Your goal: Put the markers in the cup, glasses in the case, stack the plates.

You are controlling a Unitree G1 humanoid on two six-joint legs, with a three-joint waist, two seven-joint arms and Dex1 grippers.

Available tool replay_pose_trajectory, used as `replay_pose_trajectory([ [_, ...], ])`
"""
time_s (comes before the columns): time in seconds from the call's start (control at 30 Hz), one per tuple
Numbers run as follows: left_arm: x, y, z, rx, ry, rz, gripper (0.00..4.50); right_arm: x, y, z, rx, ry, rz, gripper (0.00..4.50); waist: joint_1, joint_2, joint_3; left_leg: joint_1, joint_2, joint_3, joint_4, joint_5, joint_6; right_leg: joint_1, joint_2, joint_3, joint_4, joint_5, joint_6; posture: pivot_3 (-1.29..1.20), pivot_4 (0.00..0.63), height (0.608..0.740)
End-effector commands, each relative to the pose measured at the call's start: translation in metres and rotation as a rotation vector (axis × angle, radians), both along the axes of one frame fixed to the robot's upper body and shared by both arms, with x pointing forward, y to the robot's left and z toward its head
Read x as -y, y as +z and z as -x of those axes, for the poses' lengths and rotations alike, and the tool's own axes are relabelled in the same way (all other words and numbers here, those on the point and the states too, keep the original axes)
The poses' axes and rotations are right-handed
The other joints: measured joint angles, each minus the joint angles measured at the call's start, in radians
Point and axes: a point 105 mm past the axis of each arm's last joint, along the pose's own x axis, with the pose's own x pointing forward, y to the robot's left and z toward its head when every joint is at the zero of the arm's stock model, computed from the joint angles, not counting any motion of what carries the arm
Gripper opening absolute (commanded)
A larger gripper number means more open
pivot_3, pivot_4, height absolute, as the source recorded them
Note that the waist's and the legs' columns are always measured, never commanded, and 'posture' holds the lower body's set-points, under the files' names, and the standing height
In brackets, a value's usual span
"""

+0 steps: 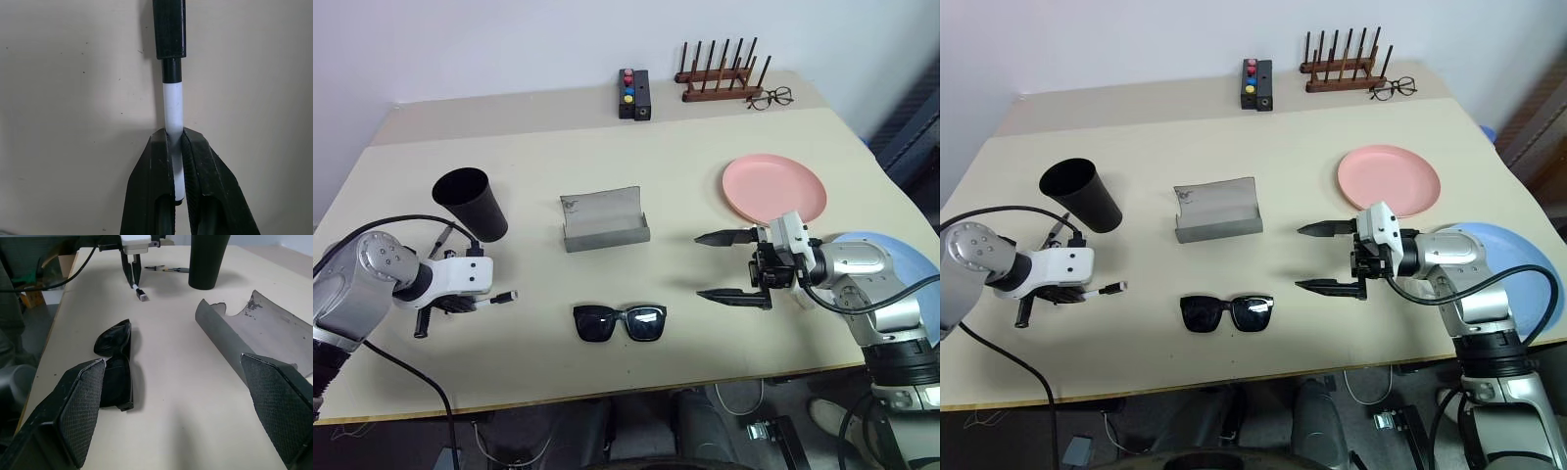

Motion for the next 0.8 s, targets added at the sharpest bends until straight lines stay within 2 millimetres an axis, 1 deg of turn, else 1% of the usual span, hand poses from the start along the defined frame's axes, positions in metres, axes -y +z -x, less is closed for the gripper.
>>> replay_pose_trajectory([
  [0.03,0.020,-0.003,0.000,0.007,-0.008,0.117,0.05,-0.003,0.011,-0.002,0.054,0.009,-0.009,4.50,0.005,0.000,0.000,0.000,0.000,0.000,0.000,0.000,0.000,0.000,0.000,0.000,0.000,0.000,0.000,0.00,0.150,0.740],
  [0.13,0.029,0.006,-0.007,0.071,-0.008,0.183,0.05,-0.003,0.013,-0.002,0.058,0.008,-0.010,4.50,0.015,0.000,0.000,0.000,0.000,0.000,0.001,0.000,0.000,0.001,0.000,0.000,0.000,0.000,0.000,0.00,0.150,0.740],
  [0.3,0.035,0.013,-0.011,0.113,-0.006,0.214,0.05,-0.004,0.013,-0.004,0.062,0.006,-0.009,4.50,0.021,-0.001,0.001,0.000,0.000,0.000,0.001,0.000,-0.001,0.000,0.000,0.000,0.000,0.000,0.000,0.00,0.150,0.740],
  [0.37,0.040,0.021,-0.020,0.173,-0.005,0.253,0.05,-0.003,0.014,-0.004,0.065,0.005,-0.008,4.50,0.022,-0.001,0.001,0.000,0.000,0.000,0.001,0.000,-0.001,0.000,0.000,0.000,0.000,0.000,0.000,0.00,0.150,0.740],
  [0.47,0.053,0.039,-0.038,0.260,0.046,0.368,0.05,-0.004,0.013,-0.006,0.067,0.004,-0.009,4.50,0.024,-0.003,0.002,-0.001,0.000,-0.001,0.001,0.000,-0.001,0.001,0.000,-0.001,0.000,0.000,0.000,0.00,0.150,0.740],
  [0.5,0.058,0.048,-0.046,0.294,0.067,0.418,0.05,-0.004,0.013,-0.006,0.069,0.003,-0.009,4.50,0.023,-0.004,0.002,-0.001,0.000,-0.001,0.001,0.000,-0.001,0.001,0.000,-0.001,0.000,0.000,0.000,0.00,0.150,0.740],
  [0.6,0.067,0.065,-0.056,0.341,0.090,0.506,0.05,-0.004,0.013,-0.007,0.072,0.001,-0.010,4.50,0.019,-0.004,0.002,-0.001,0.000,-0.001,0.001,0.003,-0.005,0.000,0.000,-0.001,0.000,0.000,0.000,0.00,0.150,0.740],
  [0.73,0.083,0.096,-0.072,0.426,0.142,0.669,0.05,-0.004,0.013,-0.010,0.077,-0.002,-0.008,4.50,0.015,-0.005,0.003,-0.001,0.000,-0.001,0.001,0.003,-0.005,0.000,0.000,-0.001,-0.001,0.000,0.000,0.00,0.150,0.740],
  [0.77,0.085,0.101,-0.075,0.441,0.156,0.698,0.05,-0.004,0.013,-0.010,0.077,-0.002,-0.008,4.50,0.015,-0.005,0.003,-0.001,0.000,-0.001,0.001,0.003,-0.005,0.000,0.000,-0.001,-0.001,0.000,0.000,0.00,0.150,0.740],
  [0.8,0.088,0.109,-0.080,0.486,0.173,0.738,0.05,-0.004,0.013,-0.011,0.079,-0.002,-0.007,4.50,0.015,-0.005,0.003,-0.001,0.000,-0.001,0.001,0.003,-0.005,0.000,0.000,-0.001,0.000,0.000,0.000,0.00,0.150,0.740],
])
